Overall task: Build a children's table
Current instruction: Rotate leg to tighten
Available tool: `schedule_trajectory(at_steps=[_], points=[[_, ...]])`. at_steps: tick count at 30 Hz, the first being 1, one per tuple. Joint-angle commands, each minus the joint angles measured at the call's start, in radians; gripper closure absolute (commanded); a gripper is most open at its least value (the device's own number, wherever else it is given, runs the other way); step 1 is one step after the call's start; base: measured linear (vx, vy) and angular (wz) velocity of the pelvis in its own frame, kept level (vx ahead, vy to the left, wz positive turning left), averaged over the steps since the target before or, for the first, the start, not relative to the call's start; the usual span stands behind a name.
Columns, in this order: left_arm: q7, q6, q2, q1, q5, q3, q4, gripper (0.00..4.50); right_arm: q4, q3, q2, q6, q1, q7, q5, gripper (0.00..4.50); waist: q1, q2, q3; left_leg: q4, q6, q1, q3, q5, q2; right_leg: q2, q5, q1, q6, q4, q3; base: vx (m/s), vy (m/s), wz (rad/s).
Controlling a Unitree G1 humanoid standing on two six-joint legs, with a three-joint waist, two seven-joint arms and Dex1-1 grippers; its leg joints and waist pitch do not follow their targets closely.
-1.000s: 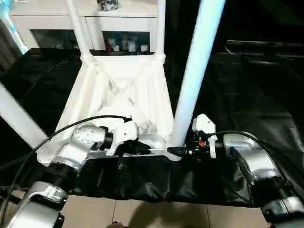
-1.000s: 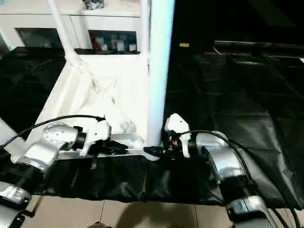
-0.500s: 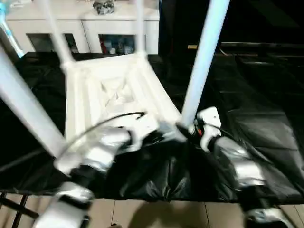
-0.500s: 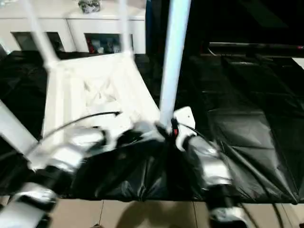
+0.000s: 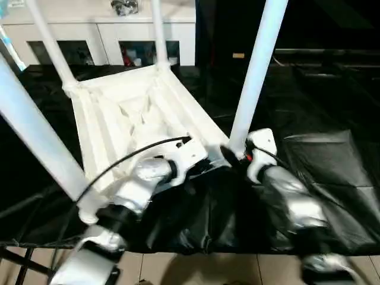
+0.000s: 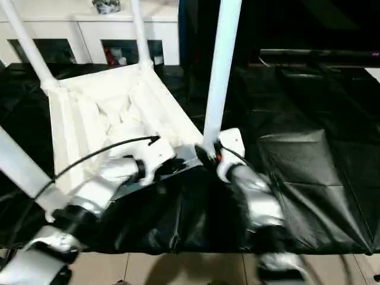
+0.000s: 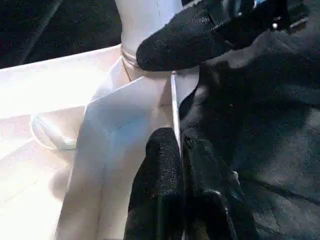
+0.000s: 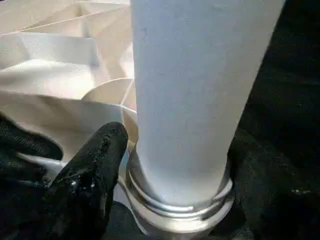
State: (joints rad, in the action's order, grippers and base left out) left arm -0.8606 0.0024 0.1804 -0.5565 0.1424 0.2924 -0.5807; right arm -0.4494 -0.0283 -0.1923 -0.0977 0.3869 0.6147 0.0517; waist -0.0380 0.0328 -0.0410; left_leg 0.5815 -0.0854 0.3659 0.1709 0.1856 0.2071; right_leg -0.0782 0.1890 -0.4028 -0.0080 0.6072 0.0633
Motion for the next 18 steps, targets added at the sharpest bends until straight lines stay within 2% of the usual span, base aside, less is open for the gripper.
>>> schedule_trajectory(at_steps=[1, 5, 8, 11, 12, 16, 18], points=[[-0.085, -0.044, 0.017, 0.014, -0.022, 0.054, 0.038, 4.50, 0.035, -0.094, -0.033, 0.026, -0.009, 0.164, 0.027, 1.18, -0.005, -0.005, 0.058, -0.061, 0.071, -0.002, 0.000, 0.197, 0.016, -0.053, 0.143, 0.059, -0.229, -0.076, -0.038, 0.000, 0.000, 0.00], [-0.190, -0.094, 0.095, 0.020, -0.045, 0.045, 0.036, 4.50, 0.043, -0.101, -0.124, 0.010, 0.000, 0.347, 0.056, 1.18, -0.007, -0.007, 0.056, -0.061, 0.077, -0.004, 0.001, 0.218, 0.019, -0.053, 0.164, 0.055, -0.231, -0.076, -0.040, 0.000, 0.000, 0.00], [-0.235, -0.107, 0.117, 0.023, -0.060, 0.040, 0.041, 4.50, 0.045, -0.105, -0.146, 0.000, 0.006, 0.402, 0.068, 1.18, -0.011, -0.008, 0.057, -0.061, 0.075, -0.004, 0.002, 0.208, 0.021, -0.053, 0.156, 0.055, -0.236, -0.074, -0.040, 0.000, 0.000, 0.00], [-0.313, -0.129, 0.172, 0.016, -0.086, 0.035, 0.033, 4.50, 0.029, -0.140, -0.189, 0.005, 0.025, 0.504, 0.081, 1.18, -0.018, -0.010, 0.058, -0.059, 0.079, -0.005, 0.003, 0.193, 0.022, -0.052, 0.127, 0.055, -0.247, -0.068, -0.039, 0.000, 0.000, 0.00], [-0.313, -0.130, 0.172, 0.016, -0.086, 0.035, 0.033, 4.50, 0.029, -0.140, -0.189, 0.005, 0.025, 0.504, 0.081, 1.33, -0.021, -0.008, 0.058, -0.058, 0.081, -0.005, 0.004, 0.194, 0.022, -0.053, 0.126, 0.055, -0.250, -0.066, -0.039, 0.000, 0.000, 0.00], [-0.354, -0.161, 0.199, -0.001, -0.091, 0.040, 0.007, 4.50, 0.035, -0.174, -0.203, -0.029, 0.028, 0.582, 0.080, 1.49, -0.027, -0.012, 0.057, -0.059, 0.075, -0.005, 0.004, 0.190, 0.023, -0.054, 0.146, 0.054, -0.244, -0.067, -0.039, 0.000, 0.000, 0.00], [-0.362, -0.165, 0.202, -0.003, -0.091, 0.042, 0.005, 4.50, 0.035, -0.178, -0.199, -0.030, 0.027, 0.588, 0.078, 1.77, -0.030, -0.010, 0.058, -0.059, 0.070, -0.006, 0.004, 0.191, 0.024, -0.055, 0.145, 0.053, -0.244, -0.066, -0.040, 0.000, 0.000, 0.00]])
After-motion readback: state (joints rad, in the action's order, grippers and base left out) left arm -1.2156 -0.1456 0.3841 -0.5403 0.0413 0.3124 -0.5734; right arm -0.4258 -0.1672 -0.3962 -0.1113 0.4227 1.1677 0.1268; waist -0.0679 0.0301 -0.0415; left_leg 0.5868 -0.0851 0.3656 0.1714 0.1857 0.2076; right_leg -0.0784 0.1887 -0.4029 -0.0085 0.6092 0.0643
